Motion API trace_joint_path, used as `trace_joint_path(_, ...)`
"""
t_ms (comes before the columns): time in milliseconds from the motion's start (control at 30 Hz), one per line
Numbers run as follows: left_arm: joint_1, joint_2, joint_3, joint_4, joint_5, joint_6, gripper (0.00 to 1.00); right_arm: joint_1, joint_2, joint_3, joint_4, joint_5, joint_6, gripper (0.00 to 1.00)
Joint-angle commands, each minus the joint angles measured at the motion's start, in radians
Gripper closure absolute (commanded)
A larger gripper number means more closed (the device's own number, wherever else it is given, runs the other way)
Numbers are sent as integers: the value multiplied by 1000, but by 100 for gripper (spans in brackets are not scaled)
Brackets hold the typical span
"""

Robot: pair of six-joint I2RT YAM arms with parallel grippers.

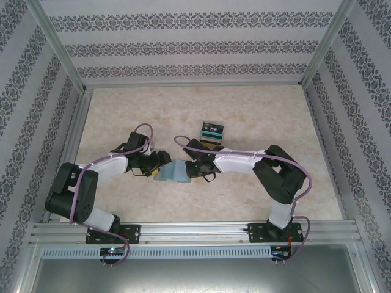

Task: Take the credit cards out of the card holder

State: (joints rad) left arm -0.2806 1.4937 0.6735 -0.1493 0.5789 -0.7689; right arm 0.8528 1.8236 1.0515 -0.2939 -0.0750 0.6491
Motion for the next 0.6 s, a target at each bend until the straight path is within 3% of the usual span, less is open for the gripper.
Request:
trace_joint_path(0, -31, 13, 17, 35, 38, 7, 27, -3, 31, 17, 6, -19, -5, 79)
trace_joint_path(367, -78, 26, 36, 74, 72, -20, 27, -2, 28, 9, 11, -22, 1, 78)
trace_joint_path(567, -91, 42, 28, 193, 131, -87, 26, -1, 22, 2, 16, -20, 4, 78)
